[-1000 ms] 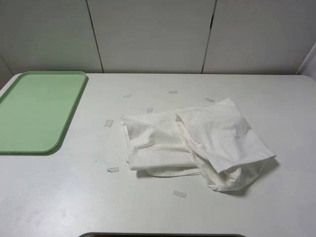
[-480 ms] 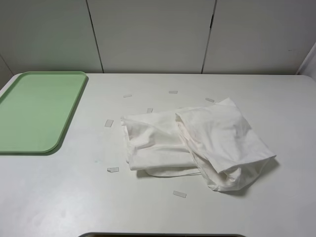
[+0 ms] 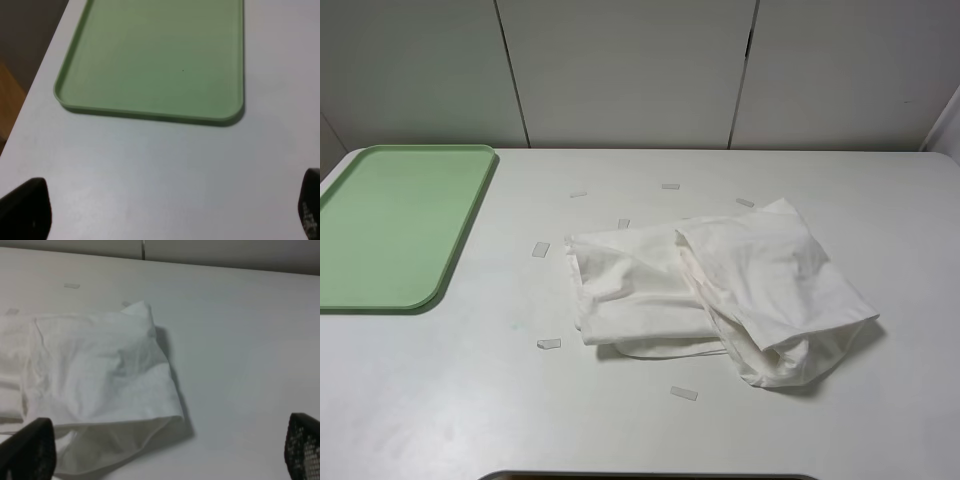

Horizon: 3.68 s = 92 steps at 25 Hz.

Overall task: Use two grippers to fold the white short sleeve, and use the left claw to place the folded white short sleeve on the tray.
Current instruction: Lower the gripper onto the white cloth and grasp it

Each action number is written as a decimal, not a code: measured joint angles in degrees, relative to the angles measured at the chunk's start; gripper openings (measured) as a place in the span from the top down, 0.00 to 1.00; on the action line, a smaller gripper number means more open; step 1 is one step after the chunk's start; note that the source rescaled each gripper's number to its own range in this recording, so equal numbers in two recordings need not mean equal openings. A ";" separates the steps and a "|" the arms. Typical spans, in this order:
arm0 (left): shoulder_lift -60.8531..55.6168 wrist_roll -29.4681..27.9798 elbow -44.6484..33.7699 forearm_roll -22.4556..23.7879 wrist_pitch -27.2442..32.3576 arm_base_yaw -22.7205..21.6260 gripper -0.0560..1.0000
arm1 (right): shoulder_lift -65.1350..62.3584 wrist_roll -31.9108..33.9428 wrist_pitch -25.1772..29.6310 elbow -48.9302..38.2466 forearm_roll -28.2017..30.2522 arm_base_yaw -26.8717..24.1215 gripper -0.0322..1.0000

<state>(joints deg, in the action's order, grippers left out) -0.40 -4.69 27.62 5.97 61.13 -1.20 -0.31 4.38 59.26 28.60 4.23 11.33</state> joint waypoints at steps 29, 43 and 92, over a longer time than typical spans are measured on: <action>50.97 7.53 12.61 -17.39 -14.07 0.00 0.03 | 0.00 0.00 -0.01 0.00 -0.73 0.00 0.00; 75.83 33.46 12.61 -47.04 -32.50 7.90 0.03 | 0.00 0.00 -0.50 0.00 -3.18 0.00 0.00; 118.19 32.79 27.43 -65.91 -54.46 32.66 0.58 | 0.00 0.00 -0.86 0.00 -3.47 0.00 0.00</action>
<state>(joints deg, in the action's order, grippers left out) 117.79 28.10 55.06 -59.94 6.67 31.46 -0.31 4.38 58.41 28.60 0.76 11.33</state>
